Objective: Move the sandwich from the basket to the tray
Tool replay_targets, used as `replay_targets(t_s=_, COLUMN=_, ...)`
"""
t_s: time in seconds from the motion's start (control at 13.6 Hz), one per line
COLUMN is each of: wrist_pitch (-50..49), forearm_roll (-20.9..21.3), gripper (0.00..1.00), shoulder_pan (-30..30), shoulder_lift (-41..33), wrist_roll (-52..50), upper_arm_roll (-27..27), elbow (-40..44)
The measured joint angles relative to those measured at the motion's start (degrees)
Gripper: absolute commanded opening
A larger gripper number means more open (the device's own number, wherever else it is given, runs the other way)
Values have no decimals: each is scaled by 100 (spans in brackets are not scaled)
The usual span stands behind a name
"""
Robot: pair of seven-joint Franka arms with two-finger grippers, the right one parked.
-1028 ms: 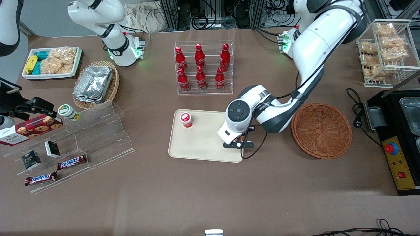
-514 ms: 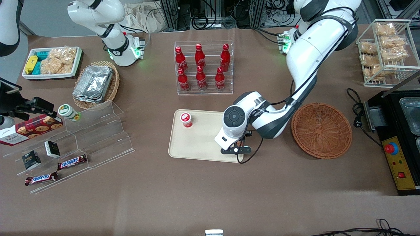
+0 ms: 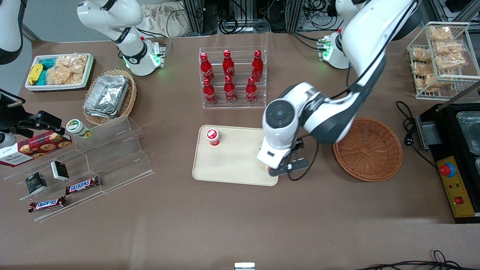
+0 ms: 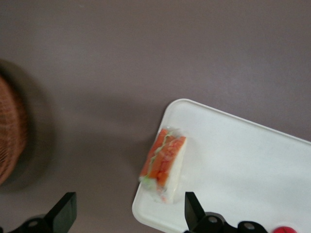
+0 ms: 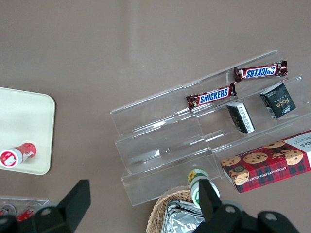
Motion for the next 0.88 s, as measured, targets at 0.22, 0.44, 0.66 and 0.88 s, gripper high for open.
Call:
replay_targets(t_s=0.22, wrist_pitch=-591, forearm_roll=-459, gripper=100, shoulder_pan=514, shoulder_lift=-756, wrist_roll=137, upper_arm_roll=9, elbow=-5)
replay_targets(t_s=0.44, wrist_pitch=-929, forearm_roll=-861, gripper=100, shoulder_pan=1099, shoulder_lift=-1399, wrist_roll=955, upper_arm_roll=41, elbow=-151)
replay_targets(t_s=0.66, wrist_pitch=-1030, forearm_roll=-1386, gripper=100, shoulder_pan=1296, shoulder_lift=-2119, wrist_roll=2026, upper_arm_roll=692, elbow=-548)
replay_targets(t_s=0.88, wrist_pitch=-1031, forearm_roll=-1849, gripper=100, shoulder_pan=1111, shoulder_lift=-2717, wrist_roll=3230, upper_arm_roll=1771, elbow=-975)
